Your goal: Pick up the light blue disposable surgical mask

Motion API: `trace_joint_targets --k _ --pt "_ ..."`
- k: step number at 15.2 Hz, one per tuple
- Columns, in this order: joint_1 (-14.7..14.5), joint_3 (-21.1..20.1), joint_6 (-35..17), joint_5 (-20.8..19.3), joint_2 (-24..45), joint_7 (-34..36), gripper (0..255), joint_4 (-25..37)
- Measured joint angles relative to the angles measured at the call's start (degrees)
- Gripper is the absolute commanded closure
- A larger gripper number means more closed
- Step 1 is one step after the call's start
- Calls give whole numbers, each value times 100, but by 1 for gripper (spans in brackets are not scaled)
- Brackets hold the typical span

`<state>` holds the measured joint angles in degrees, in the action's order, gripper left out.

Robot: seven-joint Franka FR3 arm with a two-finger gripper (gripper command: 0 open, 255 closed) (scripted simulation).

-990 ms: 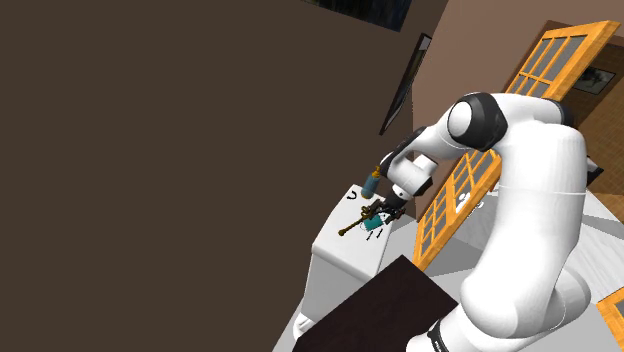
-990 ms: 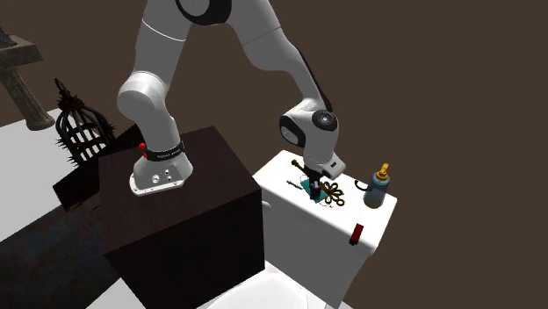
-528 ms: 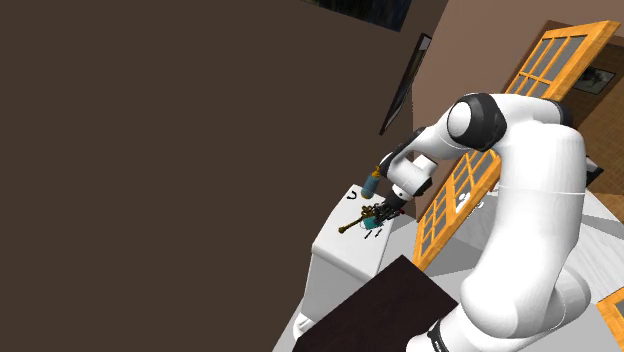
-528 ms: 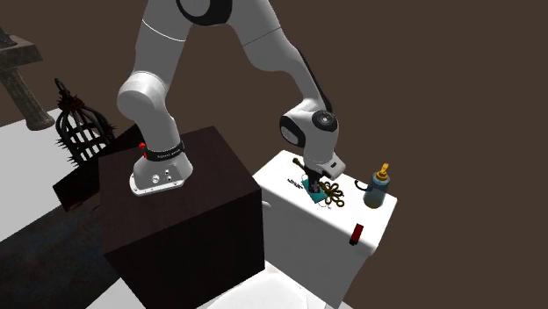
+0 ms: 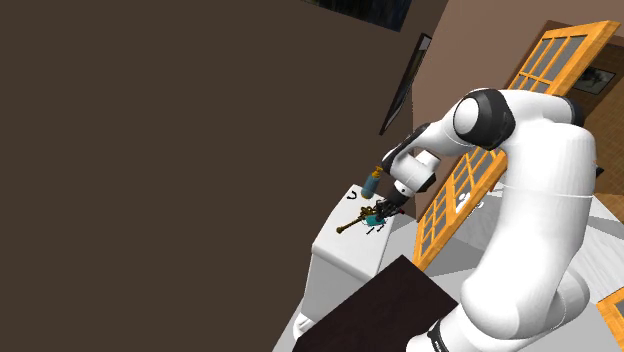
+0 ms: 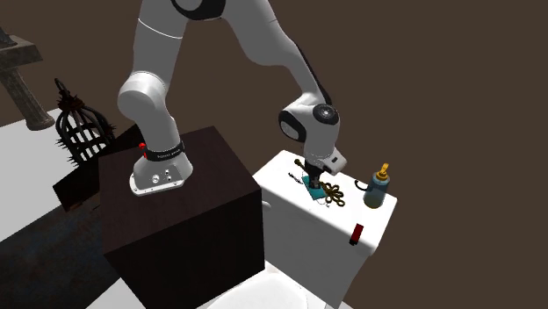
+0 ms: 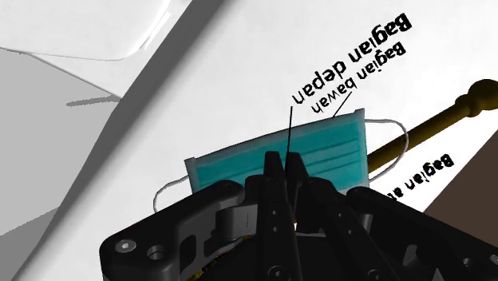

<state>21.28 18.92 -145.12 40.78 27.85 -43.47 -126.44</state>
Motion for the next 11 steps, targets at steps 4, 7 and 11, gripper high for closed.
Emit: trace_joint_targets --k 4,7,11 --pt "-109 152 177 -244 -276 213 255 -60" --pt "-196 264 299 -435 -509 378 255 -133" --pt "-271 396 479 -674 -757 568 255 -157"
